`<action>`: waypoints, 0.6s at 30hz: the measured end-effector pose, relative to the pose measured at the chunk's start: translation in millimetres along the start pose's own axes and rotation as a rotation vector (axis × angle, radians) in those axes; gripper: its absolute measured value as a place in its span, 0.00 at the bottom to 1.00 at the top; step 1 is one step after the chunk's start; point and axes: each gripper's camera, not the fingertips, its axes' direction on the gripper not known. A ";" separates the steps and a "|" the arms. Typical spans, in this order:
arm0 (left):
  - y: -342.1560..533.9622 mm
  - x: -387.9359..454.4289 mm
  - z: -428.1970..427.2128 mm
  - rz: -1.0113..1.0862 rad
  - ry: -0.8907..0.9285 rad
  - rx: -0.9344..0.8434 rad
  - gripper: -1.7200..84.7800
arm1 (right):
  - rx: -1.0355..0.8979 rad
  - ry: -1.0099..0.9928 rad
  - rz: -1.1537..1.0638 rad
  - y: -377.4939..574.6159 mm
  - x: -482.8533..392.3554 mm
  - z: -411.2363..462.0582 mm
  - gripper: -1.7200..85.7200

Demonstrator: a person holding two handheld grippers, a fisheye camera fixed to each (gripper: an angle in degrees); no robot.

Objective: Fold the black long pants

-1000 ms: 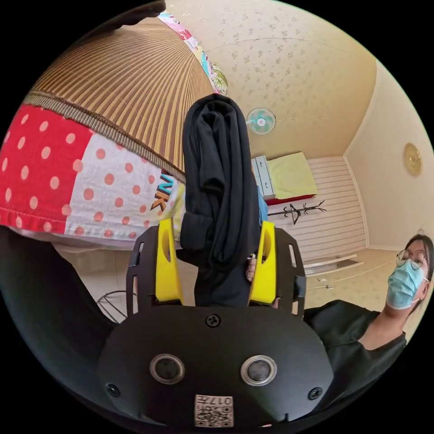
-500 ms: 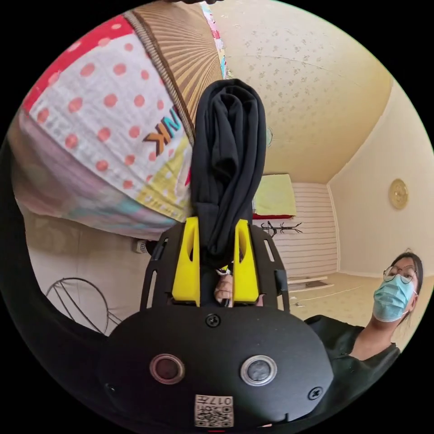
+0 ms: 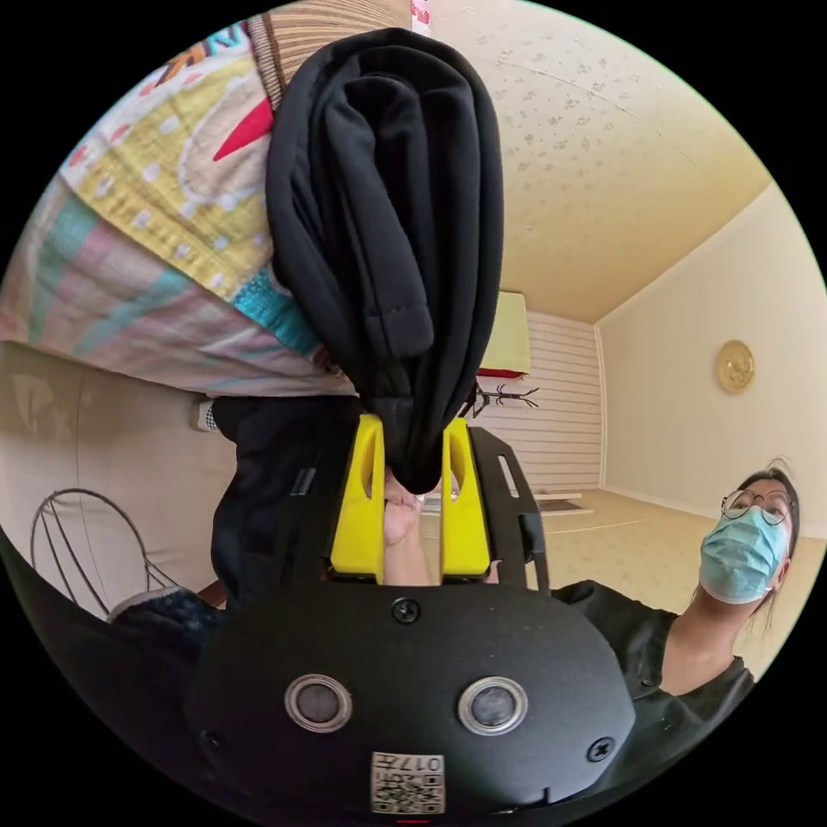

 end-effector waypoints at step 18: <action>38.3 28.6 0.2 0.254 -0.027 -0.136 0.20 | 0.313 0.404 -0.693 -200.3 -232.9 -183.6 0.12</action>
